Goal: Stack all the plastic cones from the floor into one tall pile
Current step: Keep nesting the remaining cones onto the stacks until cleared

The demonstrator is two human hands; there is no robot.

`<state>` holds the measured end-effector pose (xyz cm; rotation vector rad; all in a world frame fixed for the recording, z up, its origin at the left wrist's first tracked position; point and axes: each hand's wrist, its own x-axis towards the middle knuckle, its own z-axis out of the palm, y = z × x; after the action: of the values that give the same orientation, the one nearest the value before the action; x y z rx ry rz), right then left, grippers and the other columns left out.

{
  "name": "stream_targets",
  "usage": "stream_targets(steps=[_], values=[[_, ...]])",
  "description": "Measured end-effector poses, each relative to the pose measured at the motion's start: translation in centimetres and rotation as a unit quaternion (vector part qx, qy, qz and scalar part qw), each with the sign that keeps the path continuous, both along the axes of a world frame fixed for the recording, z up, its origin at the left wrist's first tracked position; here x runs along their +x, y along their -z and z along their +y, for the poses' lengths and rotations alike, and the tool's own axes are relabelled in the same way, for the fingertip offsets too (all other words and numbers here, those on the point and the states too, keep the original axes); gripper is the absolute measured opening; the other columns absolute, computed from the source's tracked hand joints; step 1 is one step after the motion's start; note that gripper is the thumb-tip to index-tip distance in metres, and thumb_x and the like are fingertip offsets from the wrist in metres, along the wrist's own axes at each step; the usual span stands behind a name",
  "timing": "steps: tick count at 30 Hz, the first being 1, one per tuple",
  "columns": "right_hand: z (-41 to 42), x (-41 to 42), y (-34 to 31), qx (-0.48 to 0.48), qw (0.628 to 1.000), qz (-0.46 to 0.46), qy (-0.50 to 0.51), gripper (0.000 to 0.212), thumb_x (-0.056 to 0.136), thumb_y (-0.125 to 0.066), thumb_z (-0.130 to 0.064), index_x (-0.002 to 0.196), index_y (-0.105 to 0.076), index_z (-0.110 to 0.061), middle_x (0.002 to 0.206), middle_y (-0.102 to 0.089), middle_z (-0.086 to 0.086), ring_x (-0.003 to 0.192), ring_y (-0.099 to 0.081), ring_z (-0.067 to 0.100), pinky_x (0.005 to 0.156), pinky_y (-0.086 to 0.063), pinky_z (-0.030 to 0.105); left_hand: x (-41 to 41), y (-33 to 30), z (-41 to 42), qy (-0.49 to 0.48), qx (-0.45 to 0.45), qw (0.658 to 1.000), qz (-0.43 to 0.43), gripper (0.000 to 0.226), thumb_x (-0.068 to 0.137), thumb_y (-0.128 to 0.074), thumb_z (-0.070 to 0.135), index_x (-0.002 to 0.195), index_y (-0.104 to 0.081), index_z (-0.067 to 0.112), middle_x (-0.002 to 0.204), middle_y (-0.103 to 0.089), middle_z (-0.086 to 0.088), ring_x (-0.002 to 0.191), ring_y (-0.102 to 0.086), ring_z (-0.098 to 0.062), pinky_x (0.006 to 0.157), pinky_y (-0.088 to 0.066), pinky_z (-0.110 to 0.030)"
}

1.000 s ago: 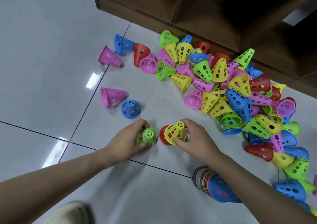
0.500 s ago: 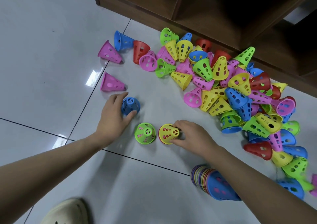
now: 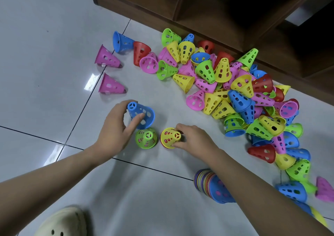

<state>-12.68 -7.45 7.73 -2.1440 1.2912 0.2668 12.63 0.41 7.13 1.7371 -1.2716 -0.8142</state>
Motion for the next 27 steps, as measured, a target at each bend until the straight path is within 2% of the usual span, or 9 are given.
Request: stream_targets(steps=[3,6,9,13,15,18,20,24,27], values=[[0.2,-0.2,0.2,0.007,1.000,-0.008,0.011,0.034,0.078,-0.077,-0.042,0.098,-0.054,-0.026,0.089,-0.066,-0.006,0.086,-0.060,0.020,0.069,-0.050,0.038,-0.5,-0.4,1.5,0.059,-0.005,0.998,-0.021,0.036,0.092,-0.063,0.044,0.122,-0.059,0.024,0.115,-0.062,0.012,0.106,-0.057,-0.007,0.094,-0.041,-0.022],[0.3,-0.2,0.2,0.003,1.000,-0.015,0.016,0.035,0.078,-0.077,-0.041,0.099,-0.054,-0.024,0.089,-0.066,-0.006,0.085,-0.060,0.022,0.069,-0.050,0.039,-0.7,0.5,2.2,0.158,0.040,0.982,-0.091,0.045,0.091,-0.060,0.049,0.127,-0.059,0.023,0.120,-0.064,0.011,0.109,-0.057,-0.008,0.095,-0.039,-0.020],[0.5,-0.1,0.1,0.010,1.000,-0.009,0.020,0.036,0.080,-0.077,-0.040,0.101,-0.054,-0.022,0.091,-0.067,-0.004,0.087,-0.060,0.022,0.070,-0.051,0.040,-0.7,1.7,2.5,0.222,0.086,0.965,-0.108,0.041,0.091,-0.055,0.049,0.127,-0.056,0.029,0.120,-0.065,0.011,0.108,-0.061,-0.014,0.091,-0.047,-0.029],[-1.1,-0.1,-1.4,0.010,0.996,0.071,-0.058,0.052,0.076,-0.080,-0.044,0.119,-0.056,-0.026,0.112,-0.066,-0.005,0.105,-0.062,0.022,0.082,-0.050,0.036,-0.6,2.5,1.9,0.229,0.061,0.965,-0.108,0.032,0.093,-0.054,0.050,0.121,-0.052,0.035,0.114,-0.065,0.014,0.099,-0.061,-0.012,0.085,-0.052,-0.034],[-3.9,-0.5,-2.6,-0.017,0.995,0.091,-0.026,0.065,0.076,-0.081,-0.045,0.129,-0.051,-0.023,0.122,-0.059,-0.004,0.109,-0.059,0.020,0.082,-0.046,0.033,-0.3,2.9,1.0,0.221,0.054,0.968,-0.104,0.032,0.093,-0.059,0.047,0.122,-0.054,0.034,0.115,-0.065,0.013,0.100,-0.062,-0.013,0.086,-0.052,-0.035],[-8.5,-0.7,-3.1,-0.115,0.985,0.088,0.097,0.061,0.084,-0.076,-0.038,0.131,-0.045,-0.013,0.127,-0.050,0.006,0.110,-0.057,0.027,0.084,-0.047,0.038,-0.1,3.3,-0.4,0.217,0.056,0.969,-0.101,0.035,0.093,-0.067,0.039,0.125,-0.057,0.030,0.119,-0.066,0.011,0.102,-0.063,-0.016,0.089,-0.052,-0.037],[-10.4,-0.5,-2.2,-0.152,0.972,0.110,0.143,0.056,0.092,-0.066,-0.034,0.139,-0.042,-0.015,0.132,-0.045,0.013,0.109,-0.059,0.034,0.086,-0.049,0.041,0.2,3.4,-1.1,0.219,0.060,0.968,-0.105,0.035,0.092,-0.069,0.038,0.125,-0.058,0.029,0.118,-0.066,0.010,0.101,-0.063,-0.016,0.088,-0.052,-0.036],[-11.3,-0.4,-0.4,-0.105,0.977,0.157,0.102,0.050,0.099,-0.051,-0.031,0.148,-0.042,-0.029,0.139,-0.039,0.009,0.120,-0.054,0.032,0.093,-0.050,0.044,0.5,3.5,-1.7,0.230,0.059,0.966,-0.104,0.034,0.092,-0.069,0.036,0.123,-0.056,0.031,0.116,-0.066,0.009,0.100,-0.063,-0.017,0.087,-0.053,-0.039],[-9.8,-0.2,0.2,-0.095,0.984,0.111,0.102,0.049,0.092,-0.058,-0.041,0.139,-0.054,-0.026,0.141,-0.040,0.006,0.123,-0.052,0.026,0.097,-0.048,0.040,0.7,3.6,-1.8,0.254,0.071,0.956,-0.130,0.045,0.088,-0.072,0.030,0.129,-0.053,0.025,0.123,-0.064,0.002,0.110,-0.062,-0.027,0.093,-0.050,-0.039]])
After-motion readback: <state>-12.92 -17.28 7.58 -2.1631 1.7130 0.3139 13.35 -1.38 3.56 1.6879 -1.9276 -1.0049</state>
